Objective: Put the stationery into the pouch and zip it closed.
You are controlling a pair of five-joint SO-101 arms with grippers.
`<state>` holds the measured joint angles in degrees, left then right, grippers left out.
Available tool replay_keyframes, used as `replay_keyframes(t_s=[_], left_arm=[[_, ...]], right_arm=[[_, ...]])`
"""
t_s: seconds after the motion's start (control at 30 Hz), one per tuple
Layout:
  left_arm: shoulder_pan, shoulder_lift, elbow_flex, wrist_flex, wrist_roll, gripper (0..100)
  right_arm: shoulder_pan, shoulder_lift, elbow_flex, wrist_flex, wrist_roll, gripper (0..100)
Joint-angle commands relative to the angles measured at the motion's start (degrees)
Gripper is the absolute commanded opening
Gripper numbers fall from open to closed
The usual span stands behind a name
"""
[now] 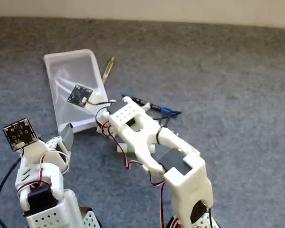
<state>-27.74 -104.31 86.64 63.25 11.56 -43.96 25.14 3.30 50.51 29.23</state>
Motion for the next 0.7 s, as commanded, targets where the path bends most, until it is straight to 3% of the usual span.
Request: replay_keyframes(t_s=[0.0,0.27,0.67], left_arm=[[-0.57,-0.75,-2.24,0.09,0.35,31],[-0.4,-0.75,-2.68,0.35,0.44,31],[0.31,-0.75,-4.26,0.44,2.73,35]], right_arm=[[-0.66,-1.27,-2.07,6.55,0.79,0.5],[-0.48,-13.76,-4.88,12.18,0.53,0.5],[0.13,-33.19,5.67,11.74,-8.53,0.5]])
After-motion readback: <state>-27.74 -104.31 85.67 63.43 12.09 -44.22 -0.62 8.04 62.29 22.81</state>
